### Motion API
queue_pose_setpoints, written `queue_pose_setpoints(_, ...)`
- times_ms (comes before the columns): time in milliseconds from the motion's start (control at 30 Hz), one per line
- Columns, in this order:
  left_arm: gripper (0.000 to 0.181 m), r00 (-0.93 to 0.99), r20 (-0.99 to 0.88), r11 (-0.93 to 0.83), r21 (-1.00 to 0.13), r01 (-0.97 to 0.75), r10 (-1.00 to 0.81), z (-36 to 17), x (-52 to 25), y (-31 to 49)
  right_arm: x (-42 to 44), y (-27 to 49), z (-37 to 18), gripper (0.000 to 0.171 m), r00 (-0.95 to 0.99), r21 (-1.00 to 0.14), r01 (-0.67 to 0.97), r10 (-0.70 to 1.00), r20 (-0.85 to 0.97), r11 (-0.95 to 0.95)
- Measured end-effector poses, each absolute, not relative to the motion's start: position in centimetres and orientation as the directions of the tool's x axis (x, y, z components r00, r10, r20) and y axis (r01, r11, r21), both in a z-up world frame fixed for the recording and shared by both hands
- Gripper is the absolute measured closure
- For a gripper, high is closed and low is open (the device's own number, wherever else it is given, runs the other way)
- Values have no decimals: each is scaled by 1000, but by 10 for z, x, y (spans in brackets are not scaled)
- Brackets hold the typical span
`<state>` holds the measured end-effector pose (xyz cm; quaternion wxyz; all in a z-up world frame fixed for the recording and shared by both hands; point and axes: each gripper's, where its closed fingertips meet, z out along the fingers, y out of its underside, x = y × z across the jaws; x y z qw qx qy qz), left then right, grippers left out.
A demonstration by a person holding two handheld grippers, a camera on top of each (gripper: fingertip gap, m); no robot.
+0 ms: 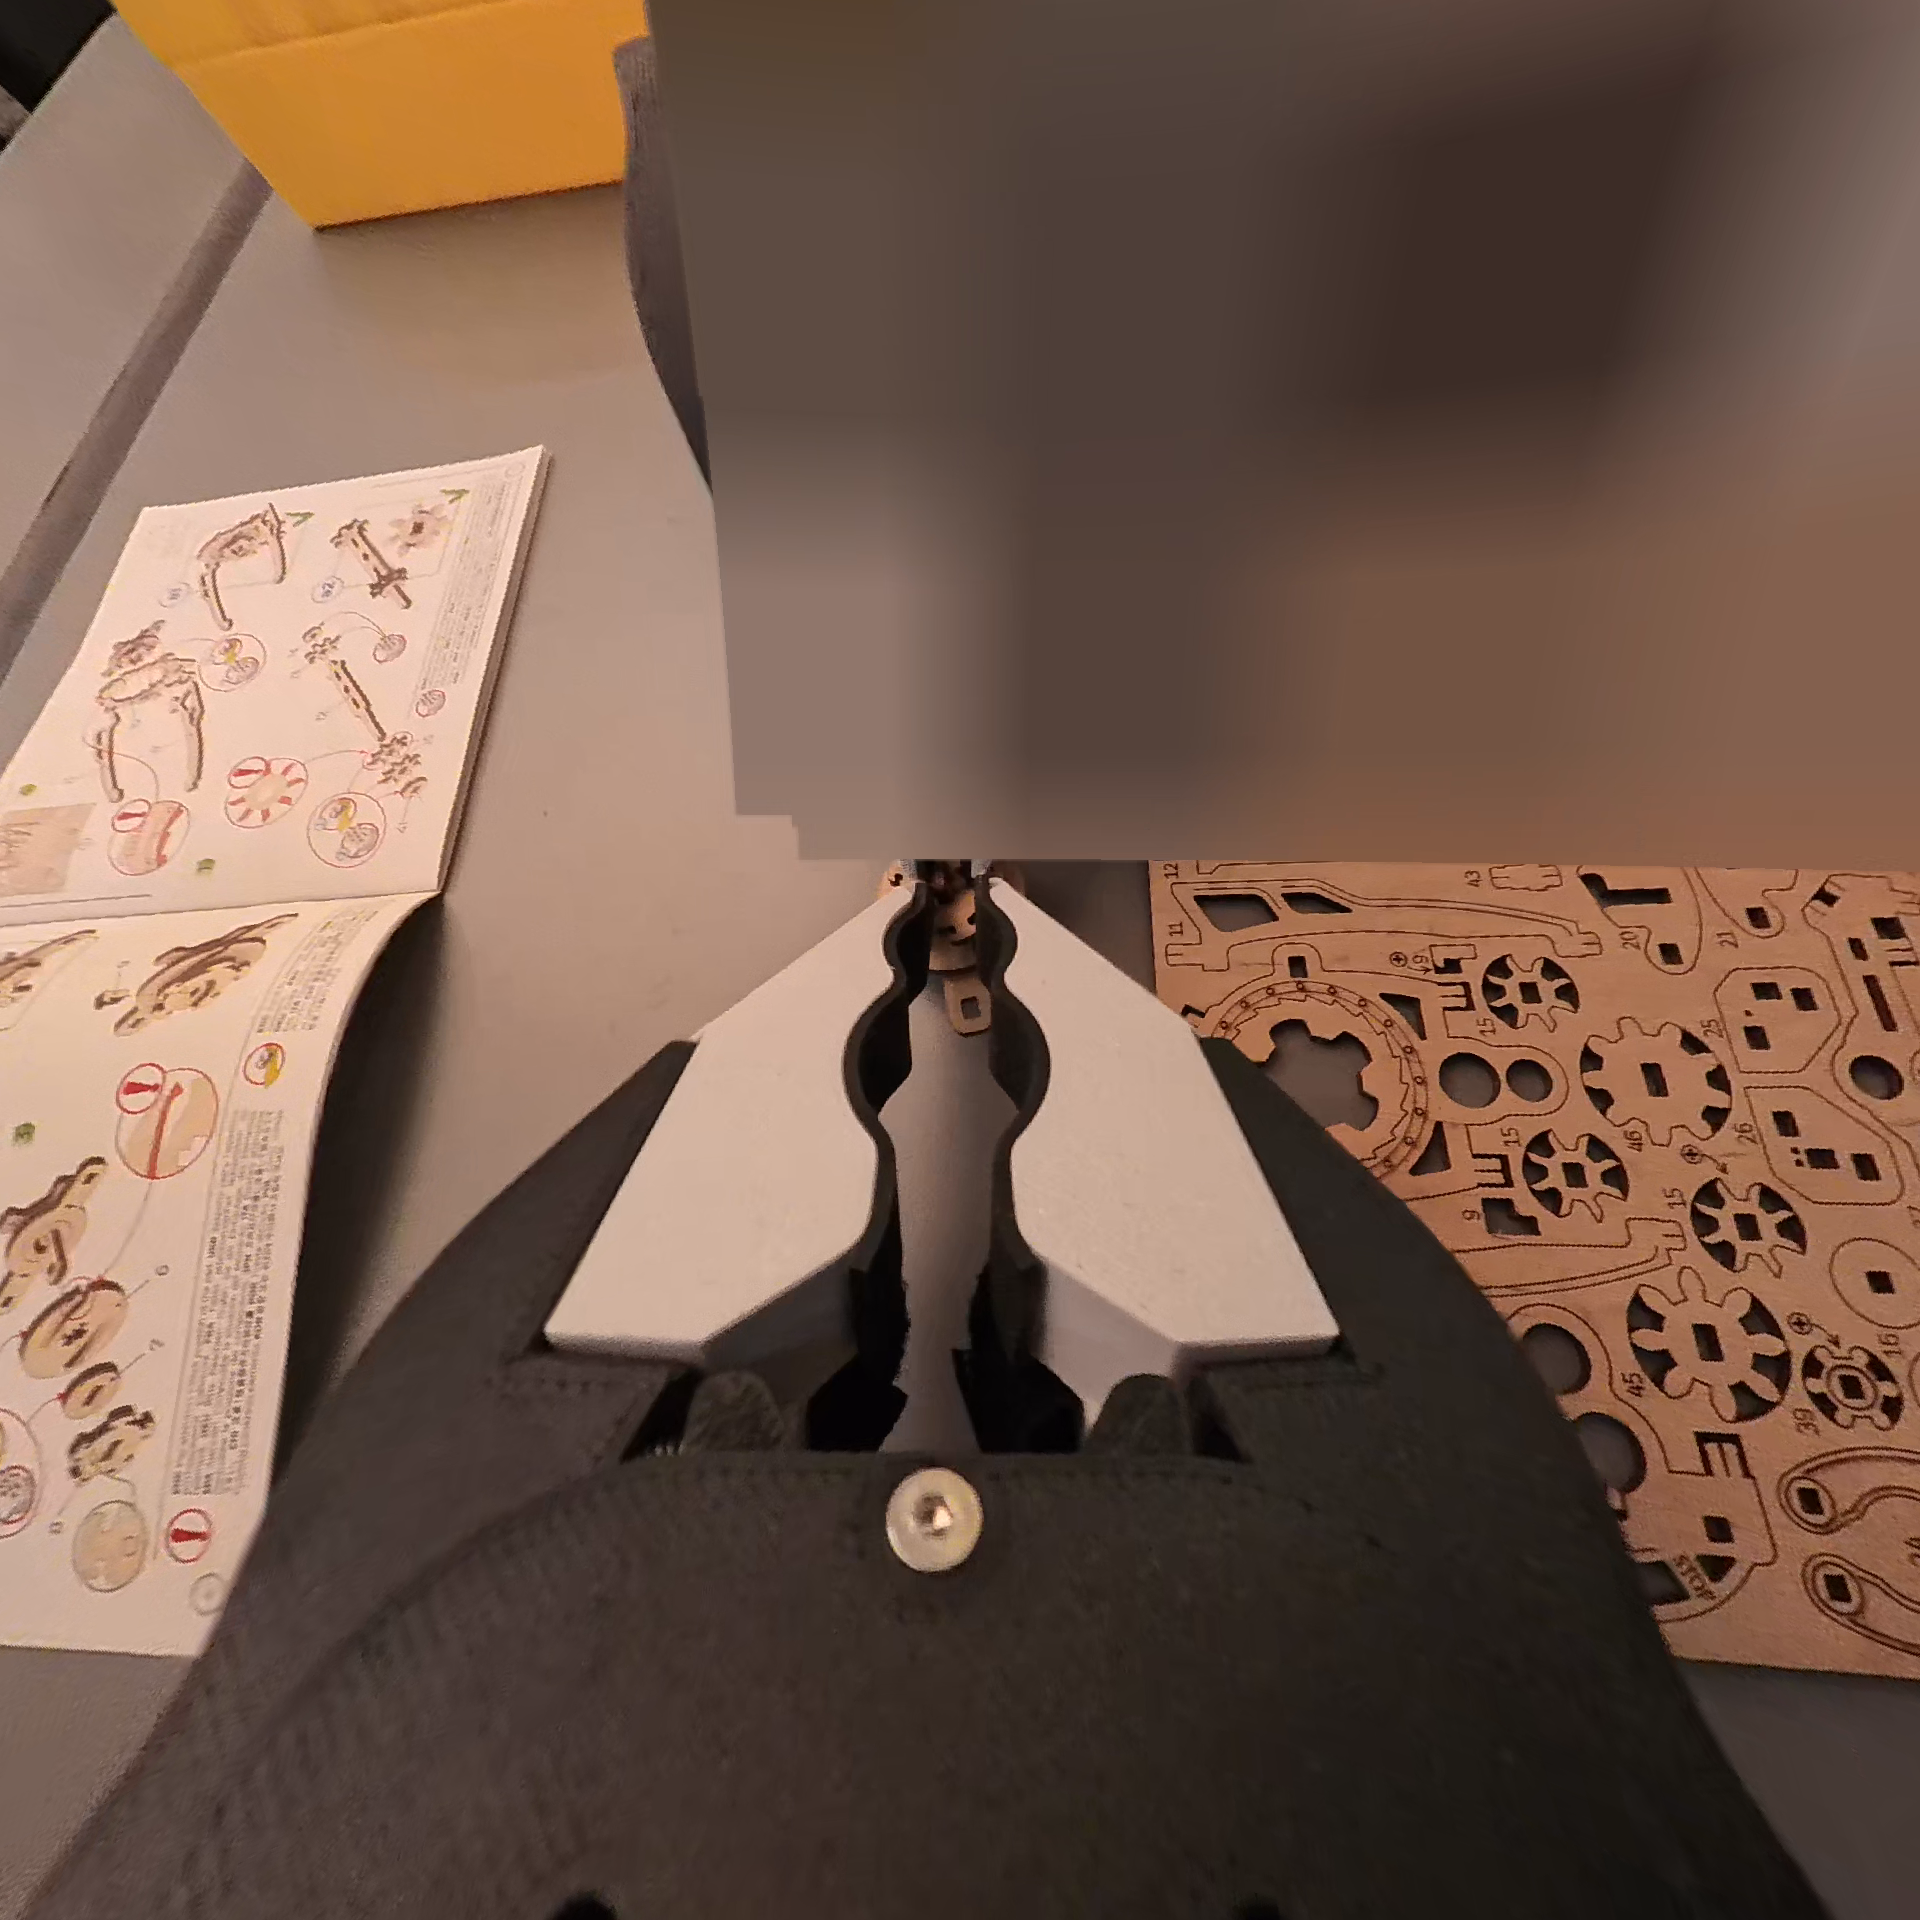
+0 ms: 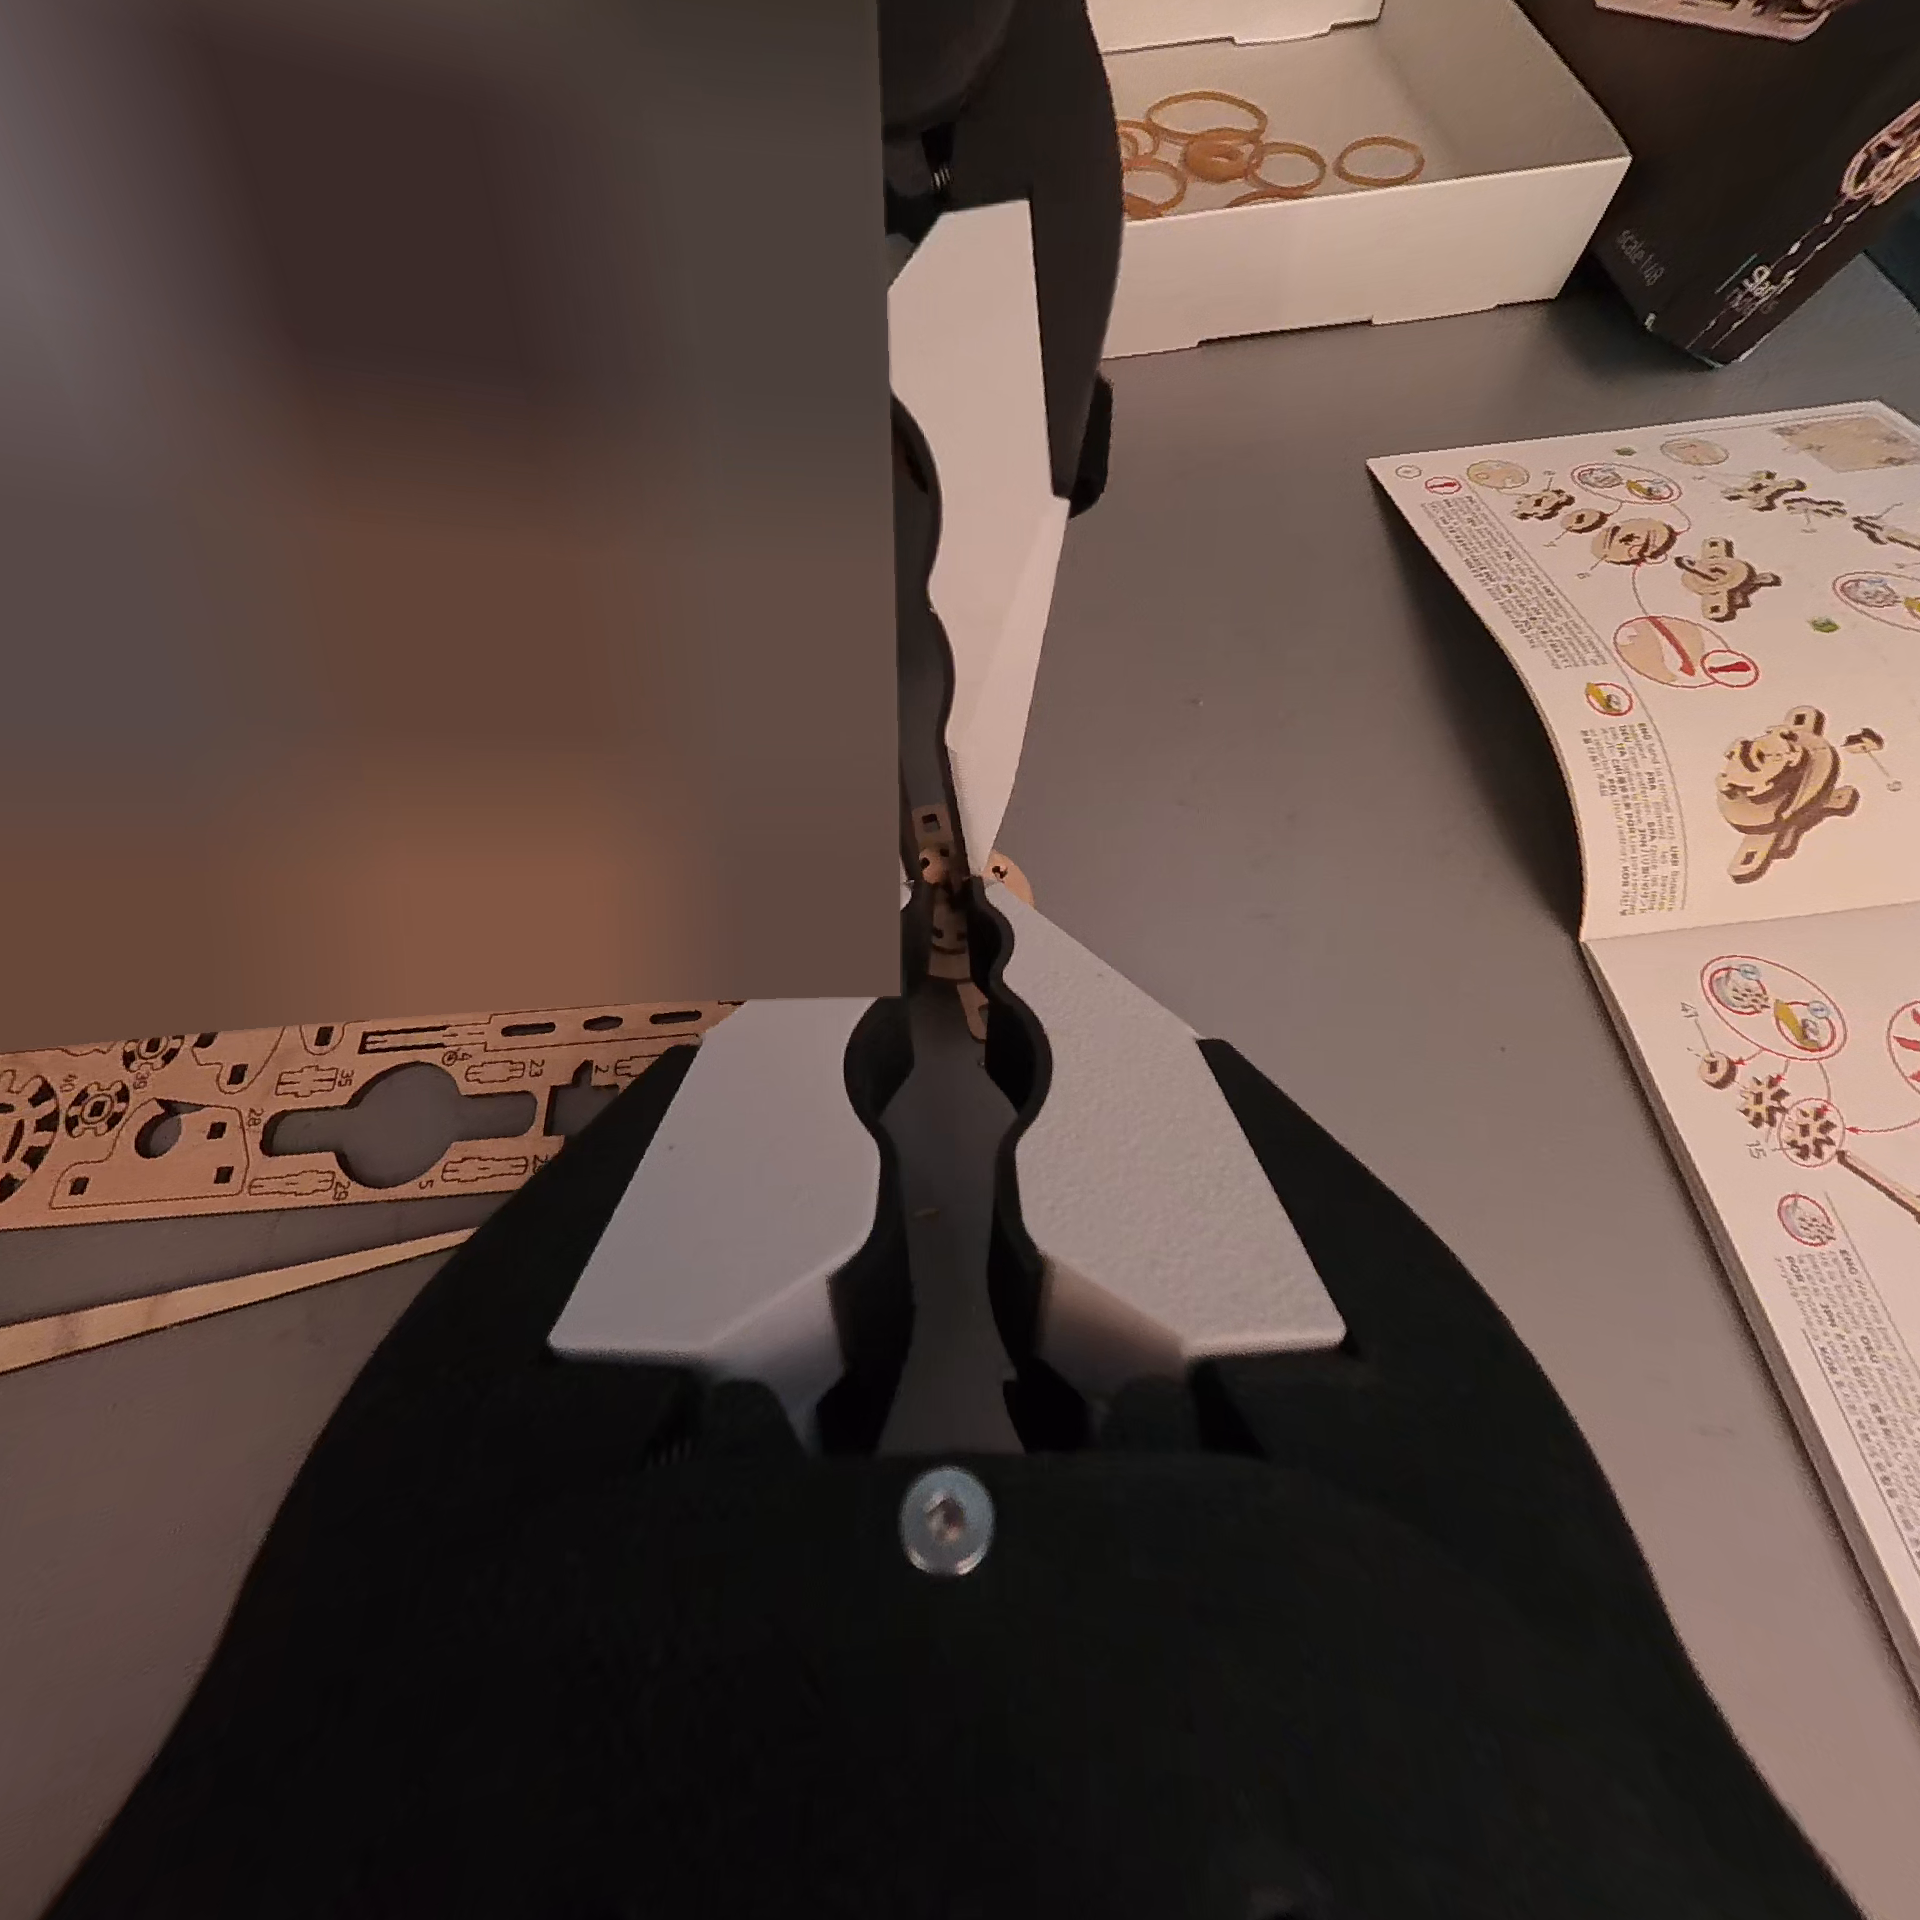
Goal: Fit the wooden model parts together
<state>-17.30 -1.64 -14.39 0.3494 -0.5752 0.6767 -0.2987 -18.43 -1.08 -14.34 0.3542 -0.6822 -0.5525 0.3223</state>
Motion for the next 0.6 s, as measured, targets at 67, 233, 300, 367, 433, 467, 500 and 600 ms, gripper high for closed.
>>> queue_pose_setpoints(67, 175, -88, -98, 131, -813, -567, -991, -144, -173, -16, -184, -11, -143, 166, 184, -839, 526, 982, -51, -142)
queue_pose_setpoints(233, 175, -85, -105, 135, -813, -567, -991, -144, -173, -16, -184, -11, -144, 165, 183, -836, 533, 982, -42, -135)
queue_pose_setpoints(300, 175, -82, -91, 121, -813, -569, -992, -144, -173, -16, -184, -10, -144, 165, 183, -834, 535, 982, -39, -133)
queue_pose_setpoints(367, 175, -82, -74, 108, -817, -566, -994, -144, -173, -16, -184, -10, -144, 165, 184, -833, 538, 982, -35, -130)
queue_pose_setpoints(433, 175, -87, -67, 104, -822, -560, -994, -144, -173, -16, -184, -10, -144, 165, 184, -833, 537, 982, -34, -130)
queue_pose_setpoints(467, 175, -93, -58, 100, -825, -557, -994, -144, -173, -17, -184, -10, -144, 165, 185, -833, 537, 982, -34, -130)
queue_pose_setpoints(500, 169, -106, -39, 91, -828, -553, -994, -143, -173, -20, -184, -10, -144, 165, 185, -834, 537, 982, -33, -129)
queue_pose_setpoints(600, 164, -109, -12, 70, -834, -547, -994, -143, -173, -21, -184, -10, -144, 165, 189, -832, 538, 982, -33, -131)
